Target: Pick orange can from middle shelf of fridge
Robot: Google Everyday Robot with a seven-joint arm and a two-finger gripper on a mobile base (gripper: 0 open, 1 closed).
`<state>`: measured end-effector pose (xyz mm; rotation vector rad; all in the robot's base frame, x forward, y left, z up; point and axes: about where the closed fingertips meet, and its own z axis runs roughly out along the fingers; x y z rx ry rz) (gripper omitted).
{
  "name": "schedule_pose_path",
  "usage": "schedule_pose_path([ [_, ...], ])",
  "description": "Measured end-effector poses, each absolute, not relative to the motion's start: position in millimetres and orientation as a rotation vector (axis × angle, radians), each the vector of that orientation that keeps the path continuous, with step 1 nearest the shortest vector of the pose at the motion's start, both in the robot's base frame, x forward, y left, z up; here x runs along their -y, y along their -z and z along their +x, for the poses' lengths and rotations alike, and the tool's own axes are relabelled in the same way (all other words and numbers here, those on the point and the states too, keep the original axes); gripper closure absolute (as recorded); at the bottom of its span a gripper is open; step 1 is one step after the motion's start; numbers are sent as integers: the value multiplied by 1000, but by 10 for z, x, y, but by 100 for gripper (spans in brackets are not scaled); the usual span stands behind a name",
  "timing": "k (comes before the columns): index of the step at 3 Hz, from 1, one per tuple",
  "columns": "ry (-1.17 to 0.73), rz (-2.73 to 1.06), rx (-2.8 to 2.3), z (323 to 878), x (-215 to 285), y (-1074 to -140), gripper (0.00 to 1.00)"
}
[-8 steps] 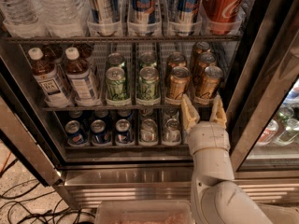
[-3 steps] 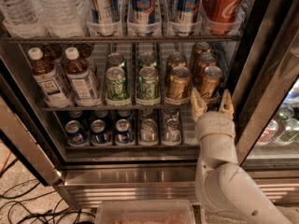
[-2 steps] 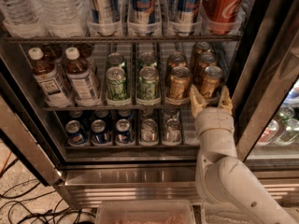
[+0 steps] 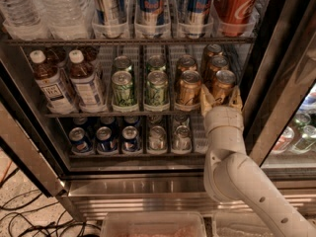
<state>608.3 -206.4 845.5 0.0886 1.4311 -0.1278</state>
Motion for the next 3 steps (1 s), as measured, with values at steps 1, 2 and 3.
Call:
schedule_pose_path([
  [1,134,126,-1424,6204,2160,-8473,33],
  [2,166,142,-1407,6292,2257,-8499,51],
  [3,168,142,-1405,6293,2261,-8503,75],
])
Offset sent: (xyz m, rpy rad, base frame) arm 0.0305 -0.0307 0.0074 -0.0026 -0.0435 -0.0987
